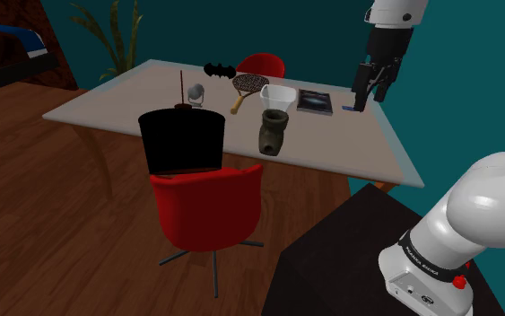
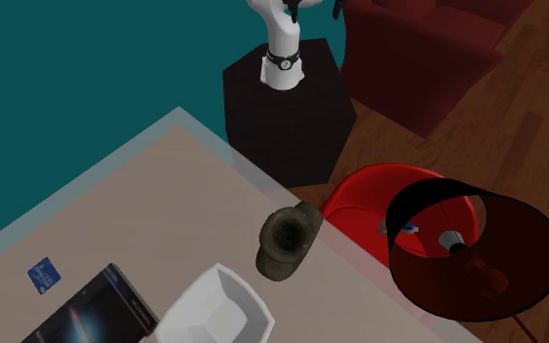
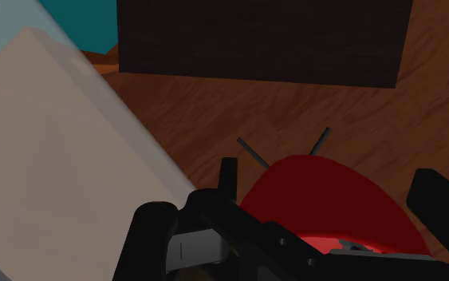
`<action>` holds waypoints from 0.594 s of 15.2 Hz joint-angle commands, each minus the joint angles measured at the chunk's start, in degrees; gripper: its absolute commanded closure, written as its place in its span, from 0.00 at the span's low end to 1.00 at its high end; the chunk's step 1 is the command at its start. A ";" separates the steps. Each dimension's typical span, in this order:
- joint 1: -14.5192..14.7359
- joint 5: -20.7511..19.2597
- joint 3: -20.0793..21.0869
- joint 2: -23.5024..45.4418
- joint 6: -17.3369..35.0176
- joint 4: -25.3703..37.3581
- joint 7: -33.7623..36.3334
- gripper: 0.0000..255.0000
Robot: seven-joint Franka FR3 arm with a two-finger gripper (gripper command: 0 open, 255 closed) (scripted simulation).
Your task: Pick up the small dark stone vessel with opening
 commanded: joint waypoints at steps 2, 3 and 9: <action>-0.15 -0.19 0.08 1.62 2.07 -0.14 0.07 0.00; -0.31 -0.38 0.15 3.31 4.11 -0.20 0.16 0.00; -1.31 -1.73 0.55 14.41 15.63 1.21 0.92 0.00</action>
